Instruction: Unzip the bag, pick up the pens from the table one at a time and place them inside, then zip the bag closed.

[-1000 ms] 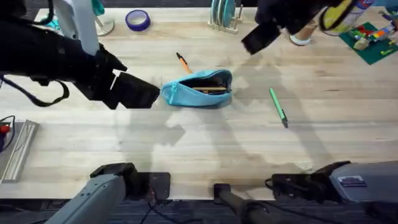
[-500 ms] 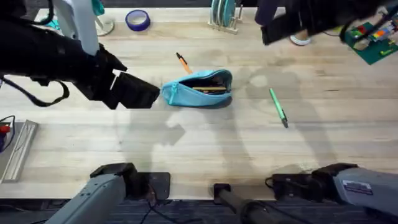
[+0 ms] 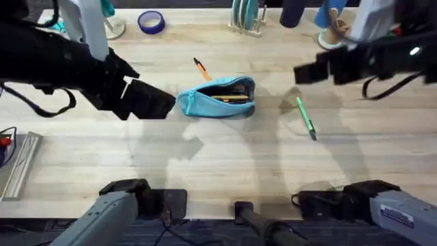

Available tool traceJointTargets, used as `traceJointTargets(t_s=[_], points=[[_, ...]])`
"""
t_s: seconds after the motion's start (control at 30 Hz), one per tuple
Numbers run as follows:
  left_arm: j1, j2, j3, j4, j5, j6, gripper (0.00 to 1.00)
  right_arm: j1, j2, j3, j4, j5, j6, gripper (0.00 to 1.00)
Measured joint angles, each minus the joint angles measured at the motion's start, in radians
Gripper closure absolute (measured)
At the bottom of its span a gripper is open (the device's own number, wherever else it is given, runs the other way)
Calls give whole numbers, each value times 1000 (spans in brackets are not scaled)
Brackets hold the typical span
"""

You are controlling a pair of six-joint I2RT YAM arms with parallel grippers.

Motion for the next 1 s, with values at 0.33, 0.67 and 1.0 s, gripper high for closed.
traceJointTargets(t_s=[0.33,0.67,1.0], points=[[0,0,0,0,0,0,5,0,1,-215,109,32,2,5],[0,0,0,0,0,0,5,0,46,-255,141,91,24,4],[0,0,0,0,0,0,5,0,191,-255,154,93,45,5]])
